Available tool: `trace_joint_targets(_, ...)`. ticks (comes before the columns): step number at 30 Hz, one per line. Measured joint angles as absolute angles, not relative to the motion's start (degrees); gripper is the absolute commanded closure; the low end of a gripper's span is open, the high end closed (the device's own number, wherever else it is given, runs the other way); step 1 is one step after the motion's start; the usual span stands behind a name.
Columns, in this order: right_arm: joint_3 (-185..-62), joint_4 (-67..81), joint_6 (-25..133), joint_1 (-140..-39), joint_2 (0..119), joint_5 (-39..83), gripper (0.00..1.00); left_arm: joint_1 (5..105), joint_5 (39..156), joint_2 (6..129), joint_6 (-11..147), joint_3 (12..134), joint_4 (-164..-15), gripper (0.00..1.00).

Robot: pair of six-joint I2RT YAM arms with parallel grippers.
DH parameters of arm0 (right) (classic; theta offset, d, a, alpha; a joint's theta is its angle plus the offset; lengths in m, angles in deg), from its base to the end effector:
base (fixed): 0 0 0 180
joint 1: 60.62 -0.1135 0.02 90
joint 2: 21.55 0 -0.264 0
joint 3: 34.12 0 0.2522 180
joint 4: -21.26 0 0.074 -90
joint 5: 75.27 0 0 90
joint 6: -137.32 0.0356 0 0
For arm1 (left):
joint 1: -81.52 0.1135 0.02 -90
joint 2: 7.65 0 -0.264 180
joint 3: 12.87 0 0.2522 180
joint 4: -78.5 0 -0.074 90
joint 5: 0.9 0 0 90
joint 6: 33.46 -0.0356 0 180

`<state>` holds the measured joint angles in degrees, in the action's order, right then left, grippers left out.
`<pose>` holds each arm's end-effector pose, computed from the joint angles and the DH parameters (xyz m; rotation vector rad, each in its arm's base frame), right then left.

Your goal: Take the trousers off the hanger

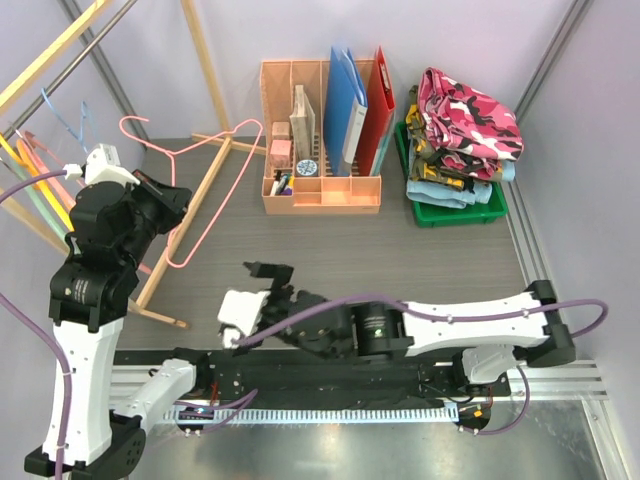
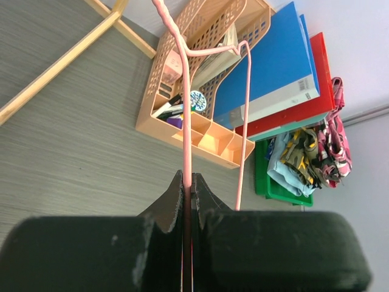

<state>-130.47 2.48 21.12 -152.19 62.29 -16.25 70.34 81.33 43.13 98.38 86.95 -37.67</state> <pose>0.0090 0.3422 0.4192 -1.1872 1.1898 0.4089 0.1226 -0.0193 0.4806 -0.5844 1.7645 -0.5254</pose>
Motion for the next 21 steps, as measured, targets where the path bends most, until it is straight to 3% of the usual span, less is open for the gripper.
trace_joint_targets(8,-133.3,18.5,-0.1,-155.5,72.3,-21.6,0.08,70.3,80.7,43.7,98.3,87.1,-35.8,1.00)
trace_joint_targets(13,-136.7,23.8,-9.1,-156.1,75.8,-21.3,0.14,70.3,80.1,43.9,98.1,88.0,-34.6,1.00)
trace_joint_targets(17,-141.9,25.0,-12.6,-155.9,78.8,-20.2,0.38,70.3,80.1,44.0,98.1,89.2,-33.8,1.00)
trace_joint_targets(21,-146.4,25.0,-14.0,-155.1,81.7,-18.8,0.51,70.3,80.1,43.7,98.1,89.2,-33.2,1.00)
